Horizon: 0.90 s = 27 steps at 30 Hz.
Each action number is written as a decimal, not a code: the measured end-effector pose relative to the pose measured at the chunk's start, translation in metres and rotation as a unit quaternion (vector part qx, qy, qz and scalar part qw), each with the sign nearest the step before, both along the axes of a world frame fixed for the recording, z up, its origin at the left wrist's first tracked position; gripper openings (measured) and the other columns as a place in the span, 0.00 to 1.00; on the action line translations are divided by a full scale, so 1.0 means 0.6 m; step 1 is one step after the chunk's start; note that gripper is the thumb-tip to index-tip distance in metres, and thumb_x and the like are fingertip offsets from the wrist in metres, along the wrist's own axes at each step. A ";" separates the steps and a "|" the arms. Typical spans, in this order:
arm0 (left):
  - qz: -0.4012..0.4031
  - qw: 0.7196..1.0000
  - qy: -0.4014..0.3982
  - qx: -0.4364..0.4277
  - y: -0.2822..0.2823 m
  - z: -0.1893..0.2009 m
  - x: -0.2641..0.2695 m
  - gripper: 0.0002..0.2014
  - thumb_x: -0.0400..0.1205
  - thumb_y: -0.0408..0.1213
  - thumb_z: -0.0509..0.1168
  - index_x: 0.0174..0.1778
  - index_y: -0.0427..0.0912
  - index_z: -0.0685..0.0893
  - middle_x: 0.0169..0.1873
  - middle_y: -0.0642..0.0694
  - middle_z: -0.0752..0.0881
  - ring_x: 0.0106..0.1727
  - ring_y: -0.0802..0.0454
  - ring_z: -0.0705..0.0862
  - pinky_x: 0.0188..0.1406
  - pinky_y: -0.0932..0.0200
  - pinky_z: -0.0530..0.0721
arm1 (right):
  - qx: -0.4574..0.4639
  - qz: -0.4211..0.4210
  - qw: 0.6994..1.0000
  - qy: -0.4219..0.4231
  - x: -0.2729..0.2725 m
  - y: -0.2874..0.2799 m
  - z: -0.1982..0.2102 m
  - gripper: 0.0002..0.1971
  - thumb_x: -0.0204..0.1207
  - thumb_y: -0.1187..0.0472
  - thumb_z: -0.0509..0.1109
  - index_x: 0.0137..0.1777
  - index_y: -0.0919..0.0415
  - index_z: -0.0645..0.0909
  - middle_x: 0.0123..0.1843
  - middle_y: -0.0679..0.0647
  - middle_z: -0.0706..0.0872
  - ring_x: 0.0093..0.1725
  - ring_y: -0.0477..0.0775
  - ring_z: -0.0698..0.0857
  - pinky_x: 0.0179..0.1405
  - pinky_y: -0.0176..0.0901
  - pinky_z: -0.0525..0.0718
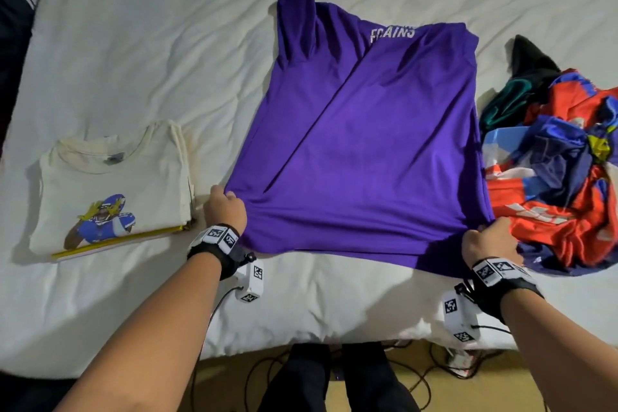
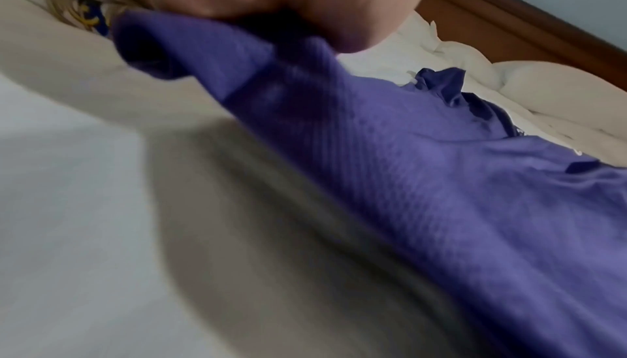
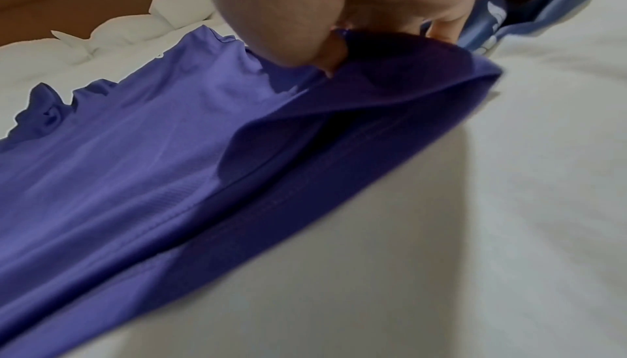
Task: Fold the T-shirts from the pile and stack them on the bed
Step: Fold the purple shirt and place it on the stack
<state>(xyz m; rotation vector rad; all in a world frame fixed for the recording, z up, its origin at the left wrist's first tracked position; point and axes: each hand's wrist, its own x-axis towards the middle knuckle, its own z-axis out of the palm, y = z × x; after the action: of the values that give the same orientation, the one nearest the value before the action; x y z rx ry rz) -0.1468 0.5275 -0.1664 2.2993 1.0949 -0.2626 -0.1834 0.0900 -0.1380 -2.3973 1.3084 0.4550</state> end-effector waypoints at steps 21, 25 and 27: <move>-0.317 0.926 -0.084 0.187 -0.025 0.019 -0.165 0.20 0.79 0.44 0.67 0.66 0.43 0.80 0.62 0.37 0.78 0.61 0.33 0.77 0.55 0.37 0.77 | -0.081 0.266 0.944 -0.180 -0.159 0.107 -0.019 0.17 0.76 0.48 0.67 0.61 0.53 0.78 0.66 0.60 0.76 0.66 0.67 0.73 0.67 0.63 0.66; -0.674 0.717 -0.145 0.104 -0.114 0.031 -0.211 0.18 0.75 0.55 0.68 0.52 0.46 0.85 0.48 0.44 0.80 0.48 0.39 0.79 0.44 0.45 0.76 | 0.019 0.583 0.789 -0.192 -0.189 0.167 -0.017 0.15 0.73 0.40 0.71 0.50 0.51 0.82 0.48 0.51 0.78 0.48 0.60 0.76 0.50 0.56 0.70; -0.733 0.657 -0.099 0.144 -0.136 0.025 -0.221 0.18 0.73 0.55 0.71 0.51 0.45 0.85 0.46 0.44 0.80 0.46 0.41 0.78 0.41 0.46 0.75 | 0.011 0.659 0.733 -0.168 -0.196 0.180 -0.029 0.19 0.70 0.41 0.74 0.53 0.54 0.83 0.48 0.52 0.79 0.46 0.60 0.77 0.46 0.55 0.73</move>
<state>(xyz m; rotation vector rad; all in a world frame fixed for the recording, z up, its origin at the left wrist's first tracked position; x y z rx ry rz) -0.2792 0.4457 -0.1512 2.8206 -1.1567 -0.4017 -0.3012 0.1981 -0.1556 -2.7950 -0.7428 0.3002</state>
